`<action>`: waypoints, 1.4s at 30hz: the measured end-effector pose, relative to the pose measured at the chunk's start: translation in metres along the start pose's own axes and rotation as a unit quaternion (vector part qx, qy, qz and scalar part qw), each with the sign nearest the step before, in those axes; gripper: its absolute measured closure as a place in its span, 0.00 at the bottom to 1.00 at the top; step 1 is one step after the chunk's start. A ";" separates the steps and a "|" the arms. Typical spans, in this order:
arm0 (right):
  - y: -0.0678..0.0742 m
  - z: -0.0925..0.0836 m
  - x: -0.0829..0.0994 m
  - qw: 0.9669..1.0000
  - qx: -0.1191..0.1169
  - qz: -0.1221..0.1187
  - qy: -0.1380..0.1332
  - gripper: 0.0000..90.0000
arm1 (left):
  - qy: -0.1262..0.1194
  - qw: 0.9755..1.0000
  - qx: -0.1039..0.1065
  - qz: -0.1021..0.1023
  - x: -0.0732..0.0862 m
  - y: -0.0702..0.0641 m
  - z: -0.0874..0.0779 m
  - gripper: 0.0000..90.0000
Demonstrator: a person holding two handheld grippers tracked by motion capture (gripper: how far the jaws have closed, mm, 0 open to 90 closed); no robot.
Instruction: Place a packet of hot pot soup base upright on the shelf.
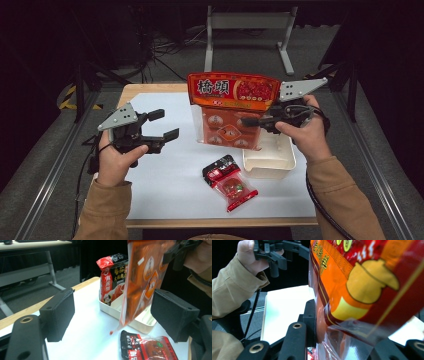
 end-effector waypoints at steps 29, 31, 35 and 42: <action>-0.029 -0.047 0.012 0.996 0.081 0.020 -0.029 0.78 | 0.033 0.999 -0.009 -0.015 0.017 0.014 0.002 0.15; -0.030 -0.051 0.014 0.996 0.086 0.022 -0.032 0.78 | 0.036 0.999 -0.008 -0.013 0.017 0.014 0.003 0.15; -0.034 -0.056 0.019 0.995 0.094 0.026 -0.036 0.78 | 0.039 0.999 -0.007 -0.014 0.018 0.014 0.004 0.15; -0.041 -0.064 0.029 0.992 0.109 0.034 -0.046 0.78 | 0.042 0.999 -0.009 -0.015 0.020 0.015 0.005 0.15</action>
Point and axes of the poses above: each handheld gripper's, and its own axes: z roughly forward along the jaws, x roughly out of its underside, y roughly to its left, the point moved 4 cm from there along z, roughly forward along the jaws, and after that the axes turned 8 degrees about z, right-handed, at the moved point
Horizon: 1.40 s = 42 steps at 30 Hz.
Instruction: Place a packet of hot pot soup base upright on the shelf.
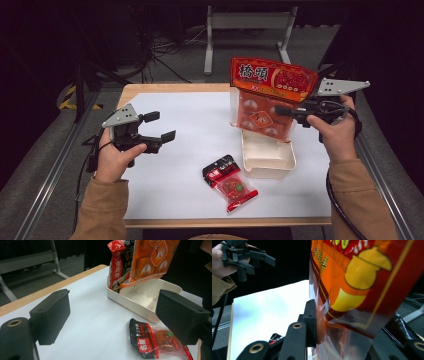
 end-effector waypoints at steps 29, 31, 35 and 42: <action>-0.016 0.006 0.041 0.998 0.047 0.034 -0.027 0.78 | 0.021 1.000 0.012 0.004 0.006 0.001 0.004 0.14; -0.015 0.005 0.043 0.997 0.058 0.036 -0.029 0.78 | 0.022 1.000 0.012 0.006 0.006 0.001 0.004 0.14; -0.014 0.004 0.048 0.996 0.068 0.045 -0.026 0.78 | 0.023 1.000 0.011 0.006 0.007 0.002 0.004 0.14; -0.012 0.006 0.057 0.995 0.081 0.049 -0.017 0.78 | 0.023 1.000 0.010 0.004 0.007 0.001 0.004 0.14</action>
Point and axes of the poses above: each handheld gripper's, and its own axes: z roughly forward along the jaws, x roughly out of its underside, y roughly to its left, the point moved 4 cm from there along z, roughly forward along the jaws, and after that the axes turned 8 degrees about z, right-handed, at the moved point
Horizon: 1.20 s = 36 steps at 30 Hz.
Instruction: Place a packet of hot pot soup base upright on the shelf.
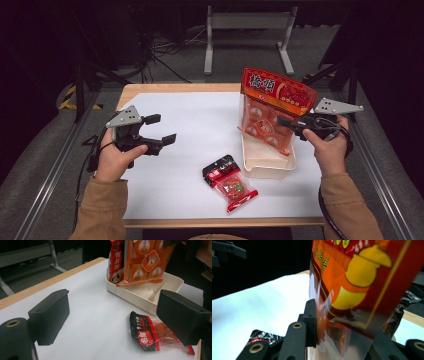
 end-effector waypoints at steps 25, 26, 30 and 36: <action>0.000 0.009 0.017 0.997 0.070 0.013 0.037 0.78 | 0.001 1.000 0.000 -0.002 0.001 0.000 -0.001 0.14; 0.001 0.008 0.017 0.997 0.069 0.015 0.036 0.78 | 0.001 1.000 0.000 -0.001 0.001 0.000 -0.002 0.14; 0.007 0.004 0.013 0.997 0.076 0.007 0.032 0.78 | 0.001 1.000 -0.002 0.000 0.001 0.001 -0.002 0.13; 0.013 0.001 0.012 0.995 0.093 0.005 0.035 0.78 | 0.002 1.000 0.000 0.003 0.001 0.000 -0.001 0.13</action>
Point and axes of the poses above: each handheld gripper's, and its own axes: z roughly forward along the jaws, x roughly out of its underside, y roughly to its left, the point moved 4 cm from there along z, roughly forward along the jaws, and after that the axes turned 8 degrees about z, right-handed, at the moved point
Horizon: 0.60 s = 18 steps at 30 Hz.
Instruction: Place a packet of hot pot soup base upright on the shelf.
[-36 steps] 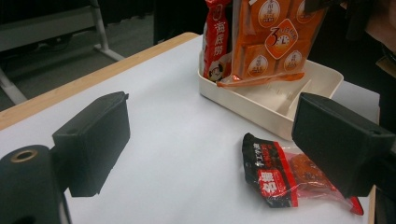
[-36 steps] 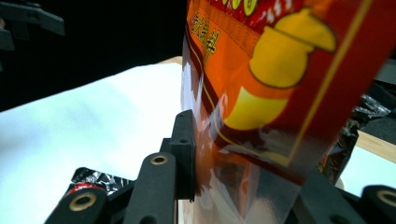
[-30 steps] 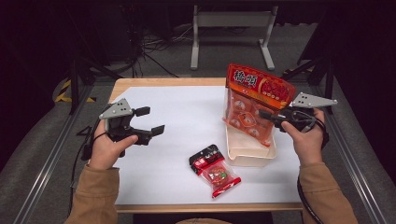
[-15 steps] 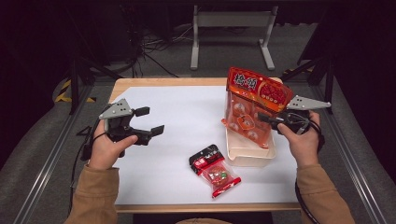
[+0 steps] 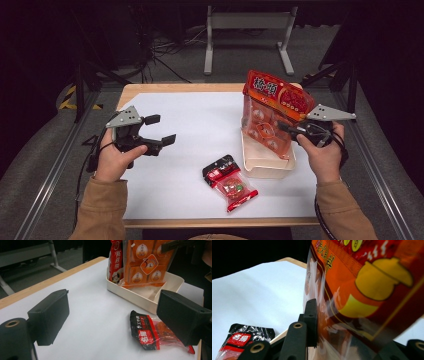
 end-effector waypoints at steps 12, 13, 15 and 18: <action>-0.001 0.009 0.010 1.000 0.016 0.006 0.017 0.78 | 0.003 1.000 0.001 0.002 0.000 0.000 0.001 0.13; -0.001 0.009 0.011 1.000 0.012 0.007 0.016 0.78 | 0.003 1.000 0.001 0.002 0.000 0.000 0.001 0.13; -0.001 0.009 0.012 1.000 0.012 0.009 0.017 0.78 | 0.003 1.000 0.001 0.000 0.000 0.000 0.001 0.13; -0.003 0.014 0.018 1.000 0.005 0.011 0.027 0.78 | 0.003 1.000 0.003 0.000 0.000 -0.001 0.002 0.13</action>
Point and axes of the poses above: each handheld gripper's, and its own axes: z roughly forward along the jaws, x roughly out of its underside, y roughly to its left, the point moved 4 cm from there along z, roughly forward along the jaws, and after that the axes turned 8 degrees about z, right-handed, at the moved point
